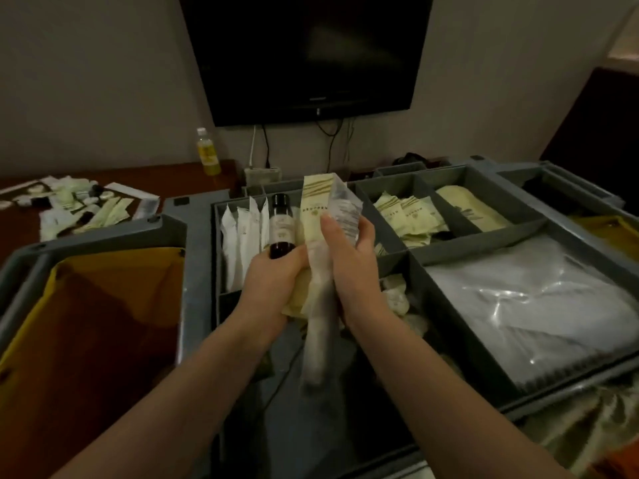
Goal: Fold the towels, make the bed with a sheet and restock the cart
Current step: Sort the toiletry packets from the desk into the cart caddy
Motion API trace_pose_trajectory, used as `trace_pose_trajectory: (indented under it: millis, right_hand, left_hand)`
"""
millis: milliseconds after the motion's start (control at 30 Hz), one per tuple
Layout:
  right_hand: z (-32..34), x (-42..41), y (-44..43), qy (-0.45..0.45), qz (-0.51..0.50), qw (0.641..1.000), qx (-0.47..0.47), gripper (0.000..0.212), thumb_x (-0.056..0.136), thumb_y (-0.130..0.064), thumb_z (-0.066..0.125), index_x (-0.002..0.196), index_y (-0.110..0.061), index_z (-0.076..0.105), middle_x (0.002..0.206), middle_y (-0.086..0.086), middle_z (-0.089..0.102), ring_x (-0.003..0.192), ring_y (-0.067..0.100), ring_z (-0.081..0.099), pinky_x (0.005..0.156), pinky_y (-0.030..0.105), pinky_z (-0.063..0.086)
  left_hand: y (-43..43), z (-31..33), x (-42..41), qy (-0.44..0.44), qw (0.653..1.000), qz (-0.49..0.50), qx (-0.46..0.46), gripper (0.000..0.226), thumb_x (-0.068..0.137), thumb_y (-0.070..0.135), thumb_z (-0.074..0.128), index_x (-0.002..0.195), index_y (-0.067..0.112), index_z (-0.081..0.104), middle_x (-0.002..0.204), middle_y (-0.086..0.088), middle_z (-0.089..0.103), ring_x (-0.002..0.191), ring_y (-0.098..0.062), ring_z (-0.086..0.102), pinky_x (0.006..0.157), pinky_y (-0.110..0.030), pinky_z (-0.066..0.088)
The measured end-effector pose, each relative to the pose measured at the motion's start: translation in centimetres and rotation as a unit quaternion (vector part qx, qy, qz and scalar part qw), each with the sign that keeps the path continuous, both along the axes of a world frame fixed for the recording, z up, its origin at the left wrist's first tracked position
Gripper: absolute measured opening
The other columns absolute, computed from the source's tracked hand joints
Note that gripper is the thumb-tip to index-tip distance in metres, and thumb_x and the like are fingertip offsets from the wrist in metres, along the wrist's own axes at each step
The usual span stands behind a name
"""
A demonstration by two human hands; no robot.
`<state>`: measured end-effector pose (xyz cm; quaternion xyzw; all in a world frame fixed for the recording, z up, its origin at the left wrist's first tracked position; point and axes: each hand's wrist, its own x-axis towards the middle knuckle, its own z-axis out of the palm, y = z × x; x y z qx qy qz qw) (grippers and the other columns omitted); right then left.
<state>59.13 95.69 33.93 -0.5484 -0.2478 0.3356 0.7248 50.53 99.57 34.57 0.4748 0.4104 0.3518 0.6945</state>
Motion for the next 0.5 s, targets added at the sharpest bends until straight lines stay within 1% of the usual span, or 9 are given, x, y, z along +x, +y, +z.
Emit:
trace_pose_trajectory:
  millis: [67,167,200,267,333,367,433,467,500]
  right_hand:
    - [-0.2,2.7,-0.1,0.003,0.014,1.0,0.01,0.034,0.09,-0.026,0.063,0.117,-0.031,0.044,0.097,-0.013,0.061,0.083,0.0,0.062,0.065,0.012,0.052]
    - [-0.3,6.0,-0.5,0.024,0.051,0.998,0.039,0.028,0.09,-0.019,0.061,0.105,-0.037,0.046,0.101,-0.009,0.061,0.09,0.007,0.064,0.079,0.026,0.056]
    - [-0.5,6.9,-0.6,0.043,0.072,0.996,0.044,0.027,0.091,-0.017,0.06,0.104,-0.037,0.047,0.103,-0.008,0.061,0.093,0.01,0.064,0.083,0.03,0.057]
    - [-0.7,7.2,-0.7,0.074,0.087,0.992,0.046,0.03,0.091,-0.016,0.059,0.111,-0.035,0.047,0.109,-0.002,0.062,0.098,0.017,0.064,0.087,0.04,0.056]
    - [-1.0,7.6,-1.0,0.098,0.106,0.989,0.042,0.032,0.091,-0.017,0.059,0.117,-0.032,0.046,0.111,0.0,0.062,0.101,0.021,0.064,0.089,0.046,0.054]
    - [-1.3,7.7,-1.2,0.1,0.111,0.988,0.041,0.031,0.091,-0.017,0.059,0.116,-0.033,0.047,0.109,-0.001,0.063,0.1,0.021,0.065,0.089,0.047,0.054]
    - [-1.7,8.2,-1.8,0.095,0.121,0.987,0.039,0.027,0.092,-0.019,0.057,0.111,-0.037,0.049,0.108,-0.002,0.063,0.099,0.02,0.065,0.089,0.046,0.054]
    - [-2.0,8.3,-2.1,0.095,0.128,0.987,0.035,0.027,0.093,-0.02,0.056,0.113,-0.037,0.049,0.109,-0.003,0.063,0.099,0.019,0.065,0.088,0.045,0.055]
    - [-2.1,8.3,-2.4,0.094,0.132,0.986,0.027,0.031,0.093,-0.022,0.056,0.119,-0.036,0.048,0.111,-0.003,0.062,0.099,0.018,0.065,0.087,0.044,0.055]
  left_hand:
    - [-0.7,-0.2,2.4,0.02,0.999,0.027,0.035,0.004,0.088,0.018,0.063,0.088,0.015,0.065,0.076,-0.002,0.069,0.069,-0.014,0.067,0.055,-0.023,0.054]
    - [-1.6,-0.4,5.5,0.045,0.994,0.056,0.086,0.007,0.089,0.02,0.061,0.086,0.018,0.067,0.084,-0.005,0.071,0.08,-0.021,0.068,0.064,-0.03,0.054]
    - [-2.0,-0.4,6.3,0.061,0.99,0.066,0.105,0.007,0.09,0.021,0.061,0.088,0.018,0.067,0.086,-0.004,0.071,0.08,-0.02,0.068,0.062,-0.03,0.053]
    - [-2.5,-0.3,6.7,0.086,0.985,0.068,0.135,0.008,0.091,0.021,0.06,0.091,0.02,0.068,0.085,-0.001,0.071,0.076,-0.013,0.069,0.058,-0.023,0.052]
    - [-3.0,-0.4,7.2,0.101,0.984,0.083,0.118,0.008,0.09,0.021,0.061,0.095,0.021,0.068,0.086,0.002,0.071,0.076,-0.01,0.069,0.058,-0.021,0.052]
    - [-3.3,-0.4,7.5,0.106,0.985,0.083,0.103,0.01,0.09,0.023,0.061,0.098,0.021,0.067,0.089,0.002,0.071,0.079,-0.011,0.069,0.059,-0.022,0.053]
    - [-3.9,-0.6,7.9,0.124,0.986,0.078,0.079,0.018,0.089,0.025,0.061,0.106,0.02,0.064,0.095,0.001,0.069,0.085,-0.014,0.067,0.063,-0.025,0.054]
    - [-4.2,-0.9,8.1,0.129,0.986,0.079,0.071,0.021,0.089,0.026,0.06,0.11,0.019,0.062,0.095,0.0,0.067,0.087,-0.015,0.065,0.064,-0.025,0.053]
    - [-4.6,-1.1,8.2,0.132,0.986,0.08,0.062,0.022,0.089,0.026,0.06,0.11,0.019,0.062,0.093,0.001,0.067,0.085,-0.014,0.064,0.062,-0.023,0.052]
